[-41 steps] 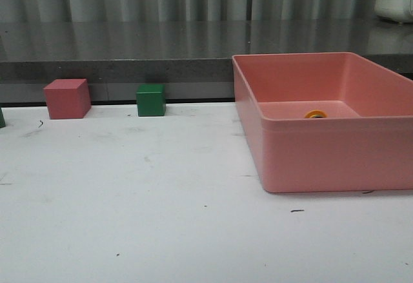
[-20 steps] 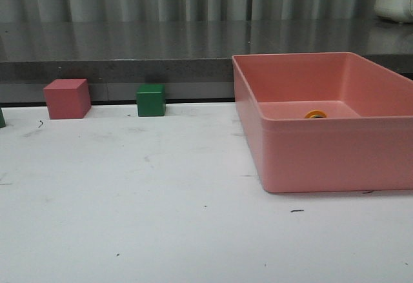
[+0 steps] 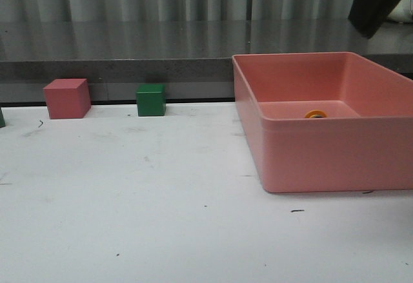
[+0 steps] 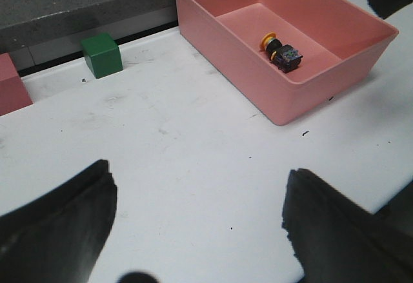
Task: Place and stand button with both arms
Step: 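Lower the right gripper into the pink bin onto the yellow button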
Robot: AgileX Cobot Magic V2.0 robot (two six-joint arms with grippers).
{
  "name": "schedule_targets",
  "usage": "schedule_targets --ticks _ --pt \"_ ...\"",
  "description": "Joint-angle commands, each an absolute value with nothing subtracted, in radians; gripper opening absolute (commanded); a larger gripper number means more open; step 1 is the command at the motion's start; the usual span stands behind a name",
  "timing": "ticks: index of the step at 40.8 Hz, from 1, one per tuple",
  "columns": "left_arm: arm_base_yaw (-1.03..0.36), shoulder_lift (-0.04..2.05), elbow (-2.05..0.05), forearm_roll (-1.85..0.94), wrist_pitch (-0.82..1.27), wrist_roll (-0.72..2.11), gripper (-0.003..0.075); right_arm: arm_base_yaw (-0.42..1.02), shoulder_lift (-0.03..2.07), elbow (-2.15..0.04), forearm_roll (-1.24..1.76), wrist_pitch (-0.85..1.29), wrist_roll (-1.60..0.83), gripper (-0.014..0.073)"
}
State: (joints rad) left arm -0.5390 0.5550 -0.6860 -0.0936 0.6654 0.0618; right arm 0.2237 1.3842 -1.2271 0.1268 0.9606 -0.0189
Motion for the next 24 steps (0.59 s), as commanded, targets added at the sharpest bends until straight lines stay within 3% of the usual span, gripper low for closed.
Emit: schedule_targets --ticks 1,24 --pt "-0.548 0.567 -0.715 -0.097 0.594 0.064 0.0526 0.223 1.442 -1.307 0.106 0.938 0.014 0.0615" --pt "-0.548 0.567 -0.715 -0.097 0.594 0.064 0.0526 0.22 1.853 -1.562 -0.021 0.961 0.215 0.0612"
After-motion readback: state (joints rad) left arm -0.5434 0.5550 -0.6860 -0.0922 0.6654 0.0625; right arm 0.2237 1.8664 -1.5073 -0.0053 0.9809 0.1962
